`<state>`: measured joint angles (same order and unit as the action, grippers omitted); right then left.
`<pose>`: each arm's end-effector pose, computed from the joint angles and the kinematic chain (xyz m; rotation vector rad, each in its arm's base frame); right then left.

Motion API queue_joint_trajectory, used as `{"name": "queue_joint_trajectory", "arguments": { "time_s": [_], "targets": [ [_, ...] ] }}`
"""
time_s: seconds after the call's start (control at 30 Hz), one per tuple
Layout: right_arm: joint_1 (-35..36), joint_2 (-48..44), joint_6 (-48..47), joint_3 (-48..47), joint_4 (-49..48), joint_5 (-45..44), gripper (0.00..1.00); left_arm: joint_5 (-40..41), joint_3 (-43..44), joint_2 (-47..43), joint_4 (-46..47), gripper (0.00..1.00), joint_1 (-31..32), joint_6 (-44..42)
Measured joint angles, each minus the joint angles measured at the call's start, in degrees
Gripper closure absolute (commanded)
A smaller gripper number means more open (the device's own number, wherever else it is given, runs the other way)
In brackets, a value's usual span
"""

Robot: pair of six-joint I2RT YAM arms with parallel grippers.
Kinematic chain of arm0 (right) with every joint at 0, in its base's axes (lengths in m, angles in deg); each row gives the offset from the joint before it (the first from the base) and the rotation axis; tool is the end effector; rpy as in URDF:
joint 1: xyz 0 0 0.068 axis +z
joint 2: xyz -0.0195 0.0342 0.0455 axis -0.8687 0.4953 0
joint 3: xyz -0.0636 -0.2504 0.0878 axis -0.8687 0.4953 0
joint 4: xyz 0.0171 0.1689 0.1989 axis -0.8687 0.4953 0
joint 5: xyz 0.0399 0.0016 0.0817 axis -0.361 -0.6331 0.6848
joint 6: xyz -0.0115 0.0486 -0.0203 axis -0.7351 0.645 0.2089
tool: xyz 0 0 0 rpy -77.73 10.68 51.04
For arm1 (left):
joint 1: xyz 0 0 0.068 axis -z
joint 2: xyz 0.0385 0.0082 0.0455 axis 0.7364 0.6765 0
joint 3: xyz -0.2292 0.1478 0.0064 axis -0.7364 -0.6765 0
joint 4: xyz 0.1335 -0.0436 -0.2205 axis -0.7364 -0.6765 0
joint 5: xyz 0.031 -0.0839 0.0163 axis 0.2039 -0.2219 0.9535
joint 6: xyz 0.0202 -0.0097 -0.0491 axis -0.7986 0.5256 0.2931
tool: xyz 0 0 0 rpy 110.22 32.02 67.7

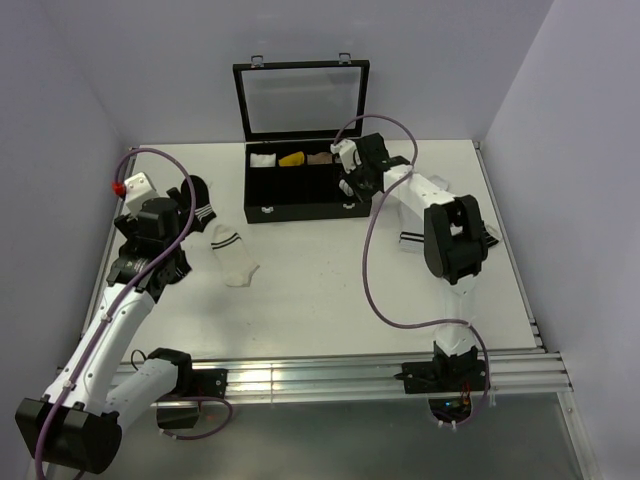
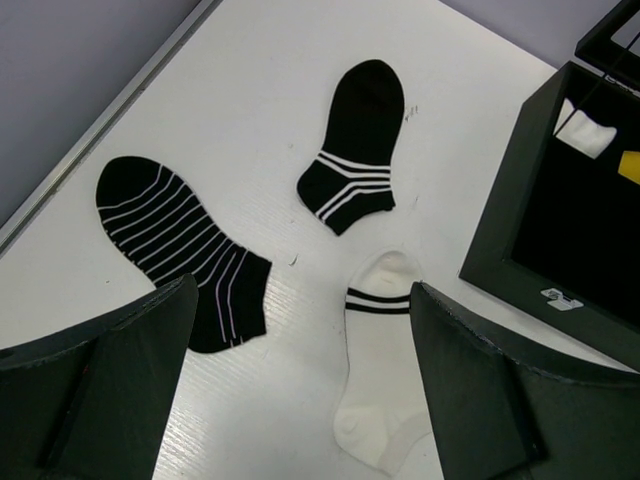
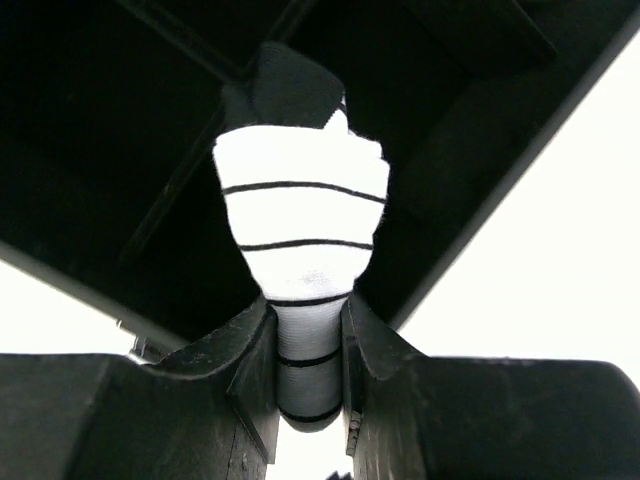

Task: Roll the socks
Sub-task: Place the sock in the storage box.

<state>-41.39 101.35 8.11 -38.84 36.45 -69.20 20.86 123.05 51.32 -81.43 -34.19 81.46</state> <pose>0.4441 0.1550 0.2080 -0.9635 2.2836 0.0415 0.1990 -0.0262 0.3233 -0.6292 1.8570 0.1275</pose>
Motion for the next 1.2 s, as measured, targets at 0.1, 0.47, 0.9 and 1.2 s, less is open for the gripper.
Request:
{"name": "queue_joint_trajectory", "arguments": {
  "time_s": [0.1,0.47,0.9,1.2],
  "targets": [
    [-0.17,-3.65,-0.15,3.63,-1.66,-0.13,1.00,-0.02,0.00,0.07,0.00,0.08,-0.07,-0.02],
    [-1.18,-4.96,-1.62,4.28,-1.86,-0.90,1.00,-0.04,0.00,0.07,0.00,0.08,-0.15,-0.20],
    [-0.66,-2.60,-4.79,0.79,0.11,-0.02,1.00,-0.46,0.00,0.07,0.00,0.08,-0.44,-0.24],
    [0.11,3.91,-6.16,-3.37,0.37,2.60,1.00,-0.63,-0.02,0.07,0.00,0.08,-0.57,-0.44]
  ]
}}
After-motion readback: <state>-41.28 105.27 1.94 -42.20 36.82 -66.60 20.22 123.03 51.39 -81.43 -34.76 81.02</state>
